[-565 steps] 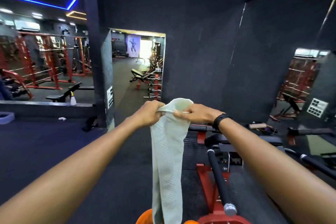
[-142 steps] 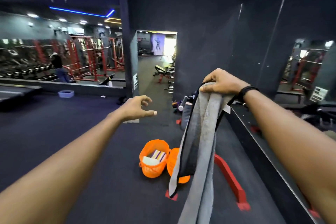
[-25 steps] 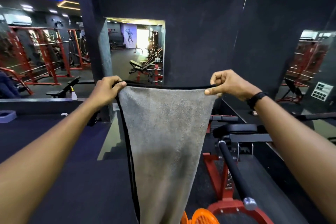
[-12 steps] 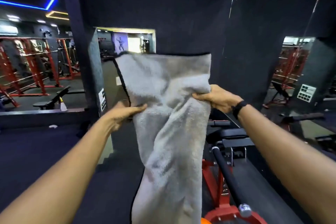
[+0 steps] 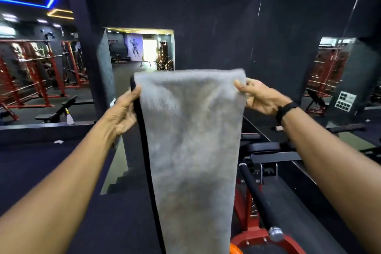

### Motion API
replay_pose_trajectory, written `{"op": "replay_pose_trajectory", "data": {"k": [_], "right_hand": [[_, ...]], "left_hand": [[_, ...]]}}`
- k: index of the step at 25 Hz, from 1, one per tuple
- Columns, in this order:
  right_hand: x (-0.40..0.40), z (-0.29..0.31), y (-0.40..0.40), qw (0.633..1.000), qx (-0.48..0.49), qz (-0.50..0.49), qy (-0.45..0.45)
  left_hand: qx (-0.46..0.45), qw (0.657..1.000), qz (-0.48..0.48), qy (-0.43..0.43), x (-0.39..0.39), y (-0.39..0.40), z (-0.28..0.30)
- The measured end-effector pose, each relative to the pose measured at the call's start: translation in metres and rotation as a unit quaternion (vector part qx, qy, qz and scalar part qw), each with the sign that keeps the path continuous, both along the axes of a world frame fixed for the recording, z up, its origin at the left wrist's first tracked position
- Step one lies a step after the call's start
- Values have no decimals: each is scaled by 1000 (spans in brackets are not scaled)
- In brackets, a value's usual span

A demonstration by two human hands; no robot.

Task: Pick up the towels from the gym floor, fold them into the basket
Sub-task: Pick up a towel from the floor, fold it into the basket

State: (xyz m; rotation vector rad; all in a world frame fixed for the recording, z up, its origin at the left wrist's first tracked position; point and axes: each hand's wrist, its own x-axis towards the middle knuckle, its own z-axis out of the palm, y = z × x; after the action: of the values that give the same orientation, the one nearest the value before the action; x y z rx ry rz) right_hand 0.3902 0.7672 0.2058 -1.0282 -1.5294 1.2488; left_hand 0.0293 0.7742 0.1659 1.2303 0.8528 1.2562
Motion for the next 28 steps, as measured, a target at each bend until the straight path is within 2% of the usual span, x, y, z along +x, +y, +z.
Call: {"op": "replay_pose_trajectory", "data": {"k": [3,4,7,9,11,13,14,17,19,21,24,25,26,28], "right_hand": [[-10,-20,-2,991,-48,22,-120],[-12,-33,0,990,-48,10,-129],[-9,-61,5,993,-50,-27,-105],[-9,-59,7,993,-51,-29,-101],[-12,-40,9,998,-23,-28,-53],[-16,-15,9,1000,20,-12,19],[-17,-8,8,1000,17,4,7],[-22,-29,2,987,-48,49,-142],[-23,-48,-1,981,-81,72,-162],[-24,-49,0,984,-81,78,-135],[-22,-30,6,997,-40,57,-25],[-22,-26,6,997,-35,68,-25],[-23,-27,4,993,-48,80,-67],[-22,-42,3,979,-83,84,-163]], "left_hand": [[-4,977,-52,208,1,-7,-15],[-18,971,-55,232,-3,-4,-24],[-61,968,-27,241,-15,-1,-35],[-90,971,-17,221,-19,0,-30],[-70,985,-6,159,-17,4,-15],[-12,998,0,66,-20,9,2],[0,997,-17,74,-20,6,9],[-33,957,-88,275,-24,-10,-4],[-76,940,-114,313,-28,-14,-18],[-88,943,-98,307,-28,-15,-17],[-46,986,-38,156,-32,-3,-5],[-45,987,-47,146,-35,-1,-3],[-61,975,-68,203,-38,-2,-6],[-103,921,-120,356,-44,-7,-21]]}}
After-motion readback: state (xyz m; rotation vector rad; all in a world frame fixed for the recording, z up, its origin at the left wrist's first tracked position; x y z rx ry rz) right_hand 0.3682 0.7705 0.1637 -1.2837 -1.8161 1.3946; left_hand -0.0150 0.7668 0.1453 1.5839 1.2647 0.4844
